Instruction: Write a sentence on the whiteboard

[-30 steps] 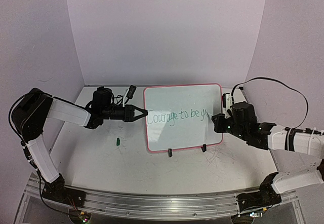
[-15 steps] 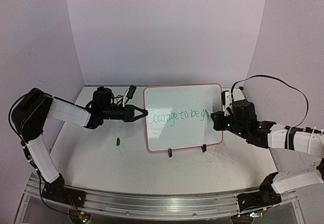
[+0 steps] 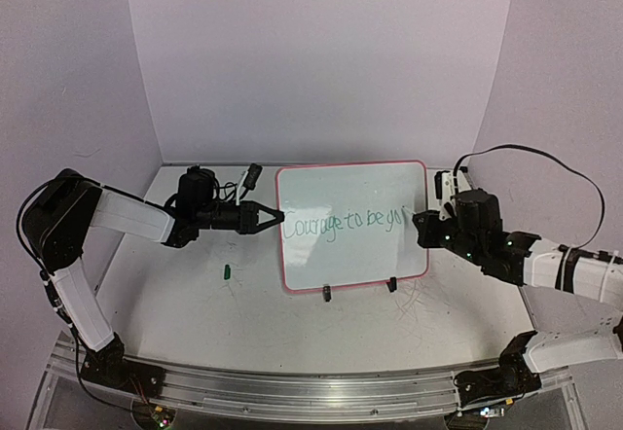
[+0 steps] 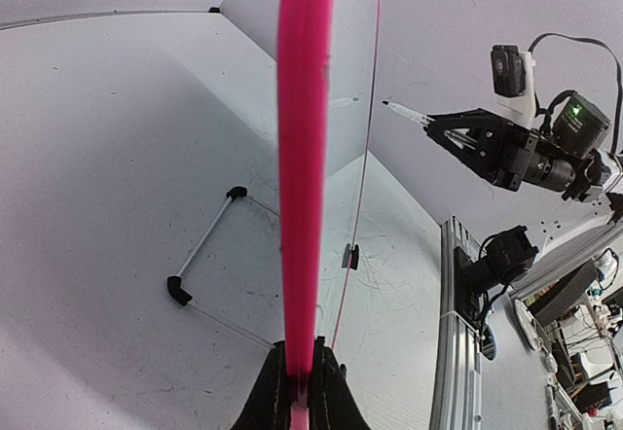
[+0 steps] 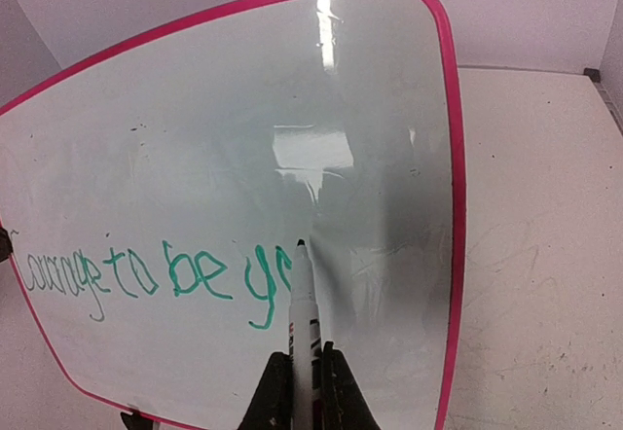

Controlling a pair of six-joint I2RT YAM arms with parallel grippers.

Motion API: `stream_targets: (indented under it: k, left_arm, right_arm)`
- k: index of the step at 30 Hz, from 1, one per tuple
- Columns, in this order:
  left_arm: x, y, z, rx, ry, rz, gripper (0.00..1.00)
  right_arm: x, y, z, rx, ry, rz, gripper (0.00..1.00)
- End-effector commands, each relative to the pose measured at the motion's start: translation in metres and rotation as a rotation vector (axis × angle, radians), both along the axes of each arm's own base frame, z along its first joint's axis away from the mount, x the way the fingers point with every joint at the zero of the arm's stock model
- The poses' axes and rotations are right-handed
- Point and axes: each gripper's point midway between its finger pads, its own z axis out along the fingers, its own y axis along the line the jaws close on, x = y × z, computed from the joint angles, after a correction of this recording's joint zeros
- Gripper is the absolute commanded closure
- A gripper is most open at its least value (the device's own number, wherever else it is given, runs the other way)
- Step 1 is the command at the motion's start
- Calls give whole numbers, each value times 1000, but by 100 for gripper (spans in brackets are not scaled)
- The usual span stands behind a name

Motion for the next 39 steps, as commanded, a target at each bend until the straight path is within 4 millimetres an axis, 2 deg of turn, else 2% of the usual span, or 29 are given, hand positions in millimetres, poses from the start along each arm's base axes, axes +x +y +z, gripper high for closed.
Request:
stream_targets:
  k: [1,20,39]
  left_arm:
    - [5,-3,-2,19,-23,23,100]
    - [6,-3,-1,17,-25,20,100]
    - [6,-3,0,16,-25,22,100]
  right_arm:
    - [5,-4,3,-10,-14,-26,100]
    - [10,-6,-10,-47,10,-48,100]
    - [-4,-7,-26,-54,69,-13,100]
